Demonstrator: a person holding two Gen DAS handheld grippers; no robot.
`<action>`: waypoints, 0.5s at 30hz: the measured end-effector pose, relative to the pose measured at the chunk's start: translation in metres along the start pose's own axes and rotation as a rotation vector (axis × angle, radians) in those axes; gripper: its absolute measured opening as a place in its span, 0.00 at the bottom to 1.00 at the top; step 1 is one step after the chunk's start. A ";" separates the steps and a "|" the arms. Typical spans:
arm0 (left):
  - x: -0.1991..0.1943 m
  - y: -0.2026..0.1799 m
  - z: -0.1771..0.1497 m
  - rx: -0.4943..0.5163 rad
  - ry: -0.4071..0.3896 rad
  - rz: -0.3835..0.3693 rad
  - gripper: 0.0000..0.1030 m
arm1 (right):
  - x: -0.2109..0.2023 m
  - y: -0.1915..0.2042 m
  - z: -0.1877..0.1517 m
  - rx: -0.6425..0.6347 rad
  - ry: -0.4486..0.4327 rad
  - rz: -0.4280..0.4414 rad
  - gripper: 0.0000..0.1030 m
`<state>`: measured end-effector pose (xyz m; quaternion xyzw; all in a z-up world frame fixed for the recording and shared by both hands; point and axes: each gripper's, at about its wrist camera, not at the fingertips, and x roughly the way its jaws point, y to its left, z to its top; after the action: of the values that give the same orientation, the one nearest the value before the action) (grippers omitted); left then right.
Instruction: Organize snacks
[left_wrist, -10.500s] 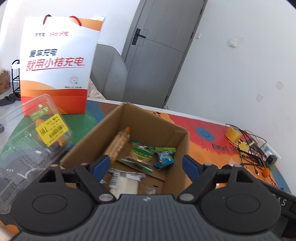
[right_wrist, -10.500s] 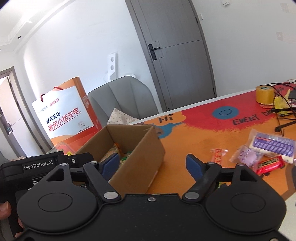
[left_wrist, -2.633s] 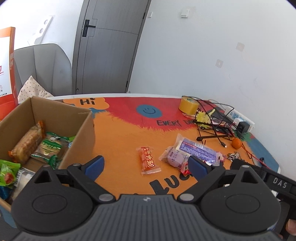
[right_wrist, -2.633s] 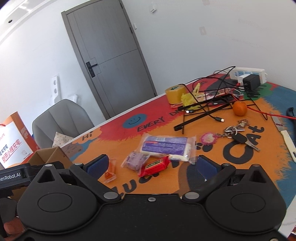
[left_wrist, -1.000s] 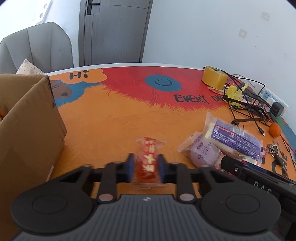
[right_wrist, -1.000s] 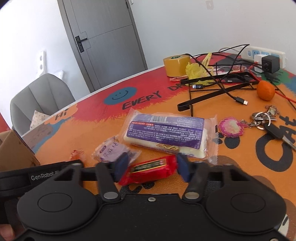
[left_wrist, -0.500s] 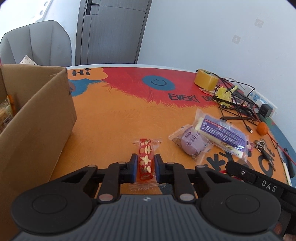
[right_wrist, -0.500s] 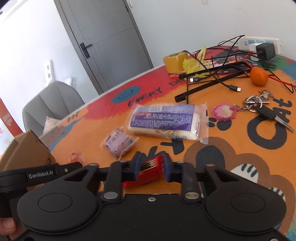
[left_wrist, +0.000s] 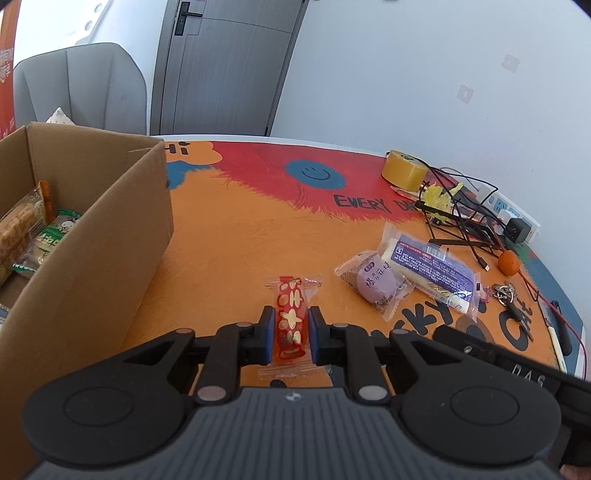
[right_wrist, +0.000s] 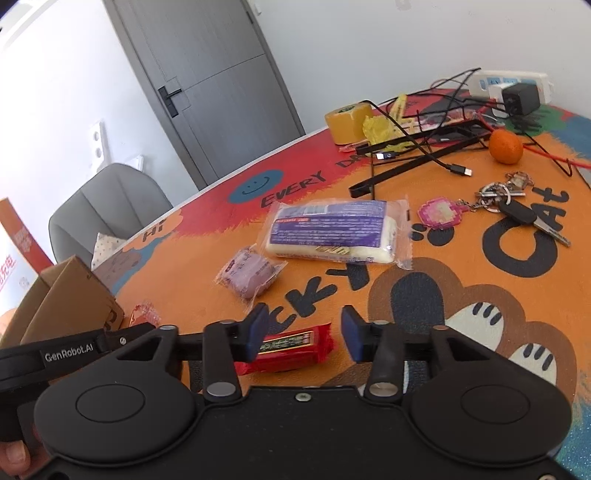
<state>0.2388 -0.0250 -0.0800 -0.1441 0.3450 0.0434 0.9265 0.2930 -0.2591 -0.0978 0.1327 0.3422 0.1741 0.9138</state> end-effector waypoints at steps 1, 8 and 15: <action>-0.001 0.001 0.000 -0.003 -0.002 -0.003 0.17 | 0.001 0.003 -0.001 -0.010 0.000 -0.004 0.61; -0.007 0.011 -0.001 -0.019 -0.012 -0.001 0.17 | 0.012 0.024 -0.010 -0.100 0.016 -0.056 0.82; -0.009 0.020 -0.001 -0.031 -0.012 0.008 0.17 | 0.020 0.043 -0.020 -0.222 0.013 -0.151 0.75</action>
<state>0.2278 -0.0056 -0.0799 -0.1568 0.3395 0.0534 0.9259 0.2843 -0.2096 -0.1085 0.0037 0.3358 0.1424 0.9311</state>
